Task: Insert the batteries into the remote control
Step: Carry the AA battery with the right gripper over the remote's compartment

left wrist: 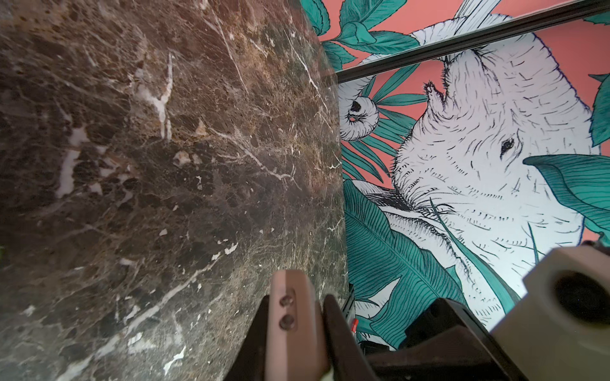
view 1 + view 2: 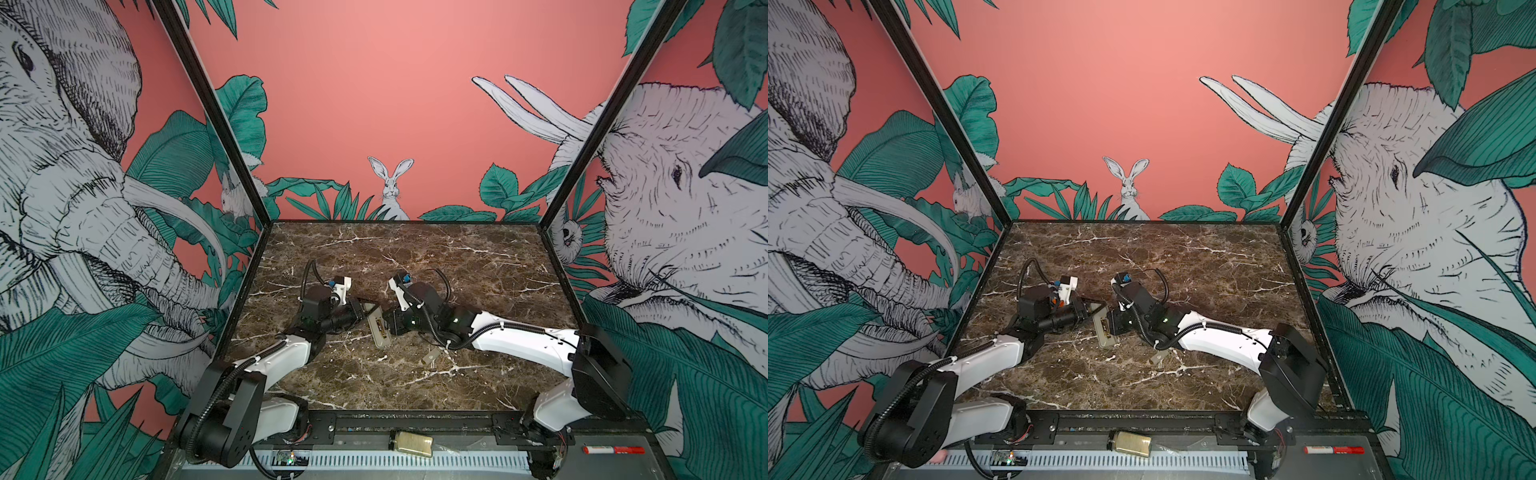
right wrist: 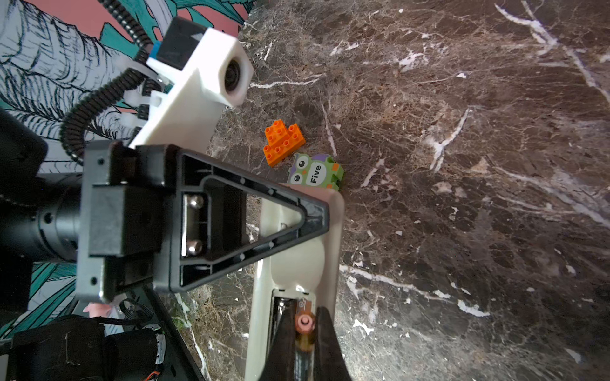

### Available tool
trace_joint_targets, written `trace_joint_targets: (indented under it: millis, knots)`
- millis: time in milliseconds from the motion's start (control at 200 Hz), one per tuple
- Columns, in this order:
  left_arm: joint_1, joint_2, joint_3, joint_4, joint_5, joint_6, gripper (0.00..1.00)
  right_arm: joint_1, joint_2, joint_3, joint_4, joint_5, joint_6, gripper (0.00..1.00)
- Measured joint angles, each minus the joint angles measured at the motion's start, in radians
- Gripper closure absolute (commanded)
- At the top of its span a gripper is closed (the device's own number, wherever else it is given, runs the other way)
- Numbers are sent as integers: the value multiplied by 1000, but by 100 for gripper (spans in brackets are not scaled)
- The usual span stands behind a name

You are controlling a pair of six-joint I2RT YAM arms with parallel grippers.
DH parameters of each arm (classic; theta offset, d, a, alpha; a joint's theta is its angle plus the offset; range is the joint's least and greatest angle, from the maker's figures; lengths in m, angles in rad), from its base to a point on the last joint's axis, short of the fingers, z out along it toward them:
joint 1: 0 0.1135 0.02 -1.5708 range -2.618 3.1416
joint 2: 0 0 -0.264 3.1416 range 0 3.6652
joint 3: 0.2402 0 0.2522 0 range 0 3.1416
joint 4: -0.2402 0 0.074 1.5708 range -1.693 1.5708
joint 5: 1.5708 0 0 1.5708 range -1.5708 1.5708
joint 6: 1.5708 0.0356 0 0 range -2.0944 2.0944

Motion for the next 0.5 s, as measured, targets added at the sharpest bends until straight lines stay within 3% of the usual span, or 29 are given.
trace_joint_targets:
  millis: [500]
  knots:
    - [-6,-24,0,7,5,-16,100,0,2,0,30,-4,0,100]
